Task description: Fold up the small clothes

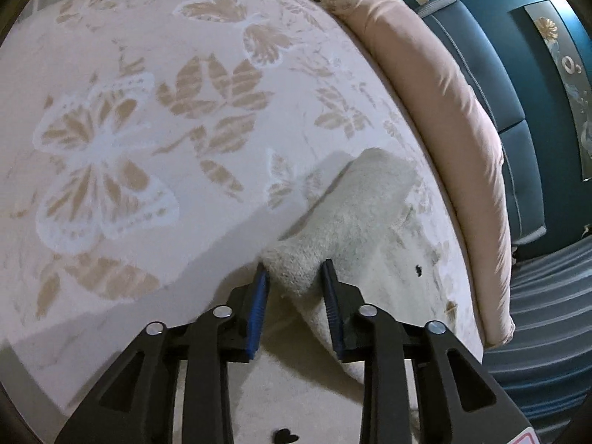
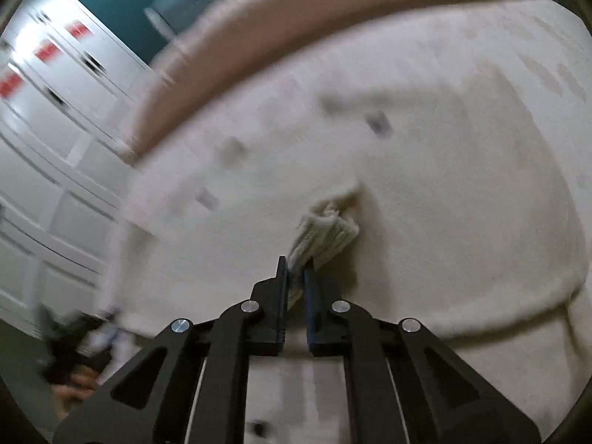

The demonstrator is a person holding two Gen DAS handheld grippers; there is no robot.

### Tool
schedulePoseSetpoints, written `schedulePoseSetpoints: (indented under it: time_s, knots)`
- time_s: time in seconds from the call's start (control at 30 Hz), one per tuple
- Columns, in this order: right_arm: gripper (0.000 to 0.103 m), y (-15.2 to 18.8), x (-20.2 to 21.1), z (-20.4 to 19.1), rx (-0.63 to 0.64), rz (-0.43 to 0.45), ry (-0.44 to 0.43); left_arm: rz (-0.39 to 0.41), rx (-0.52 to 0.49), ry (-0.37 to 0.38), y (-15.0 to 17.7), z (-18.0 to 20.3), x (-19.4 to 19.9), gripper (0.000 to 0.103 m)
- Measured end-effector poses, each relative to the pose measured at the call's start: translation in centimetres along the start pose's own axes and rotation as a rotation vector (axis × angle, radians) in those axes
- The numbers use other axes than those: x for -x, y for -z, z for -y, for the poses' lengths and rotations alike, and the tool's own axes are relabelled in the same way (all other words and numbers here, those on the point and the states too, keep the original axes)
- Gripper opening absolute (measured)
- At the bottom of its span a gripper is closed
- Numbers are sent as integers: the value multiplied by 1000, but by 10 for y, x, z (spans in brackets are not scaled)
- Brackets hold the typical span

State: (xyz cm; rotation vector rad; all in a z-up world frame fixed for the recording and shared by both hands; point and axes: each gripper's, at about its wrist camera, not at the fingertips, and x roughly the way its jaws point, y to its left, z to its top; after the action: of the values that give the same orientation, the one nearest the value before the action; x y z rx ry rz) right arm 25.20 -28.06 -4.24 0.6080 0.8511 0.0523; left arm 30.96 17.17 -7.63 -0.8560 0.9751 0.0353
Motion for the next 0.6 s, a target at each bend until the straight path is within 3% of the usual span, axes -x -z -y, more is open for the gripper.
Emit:
schedulePoseSetpoints:
  time_s: [0.1, 0.17, 0.23, 0.3, 0.37, 0.43, 0.6]
  knots:
    - [5, -16, 58, -16, 39, 185, -73, 12, -45, -8, 1, 2, 3, 19]
    - [5, -18, 79, -6, 60, 270, -11, 3, -75, -23, 6, 5, -1, 9]
    - [5, -16, 63, 28, 46, 219, 137, -3, -108, -54, 12, 7, -8, 8]
    - [5, -9, 25, 73, -15, 52, 246, -23, -117, -83, 20, 7, -18, 8]
    - [5, 2, 15, 90, -28, 6, 249, -17, -103, -85, 25, 7, -17, 8]
    - [5, 6, 17, 91, -20, 18, 235, -13, -87, -71, 29, 9, -6, 7]
    - [5, 7, 17, 94, -48, 25, 203, -37, -53, 40, 52, 23, 19, 7]
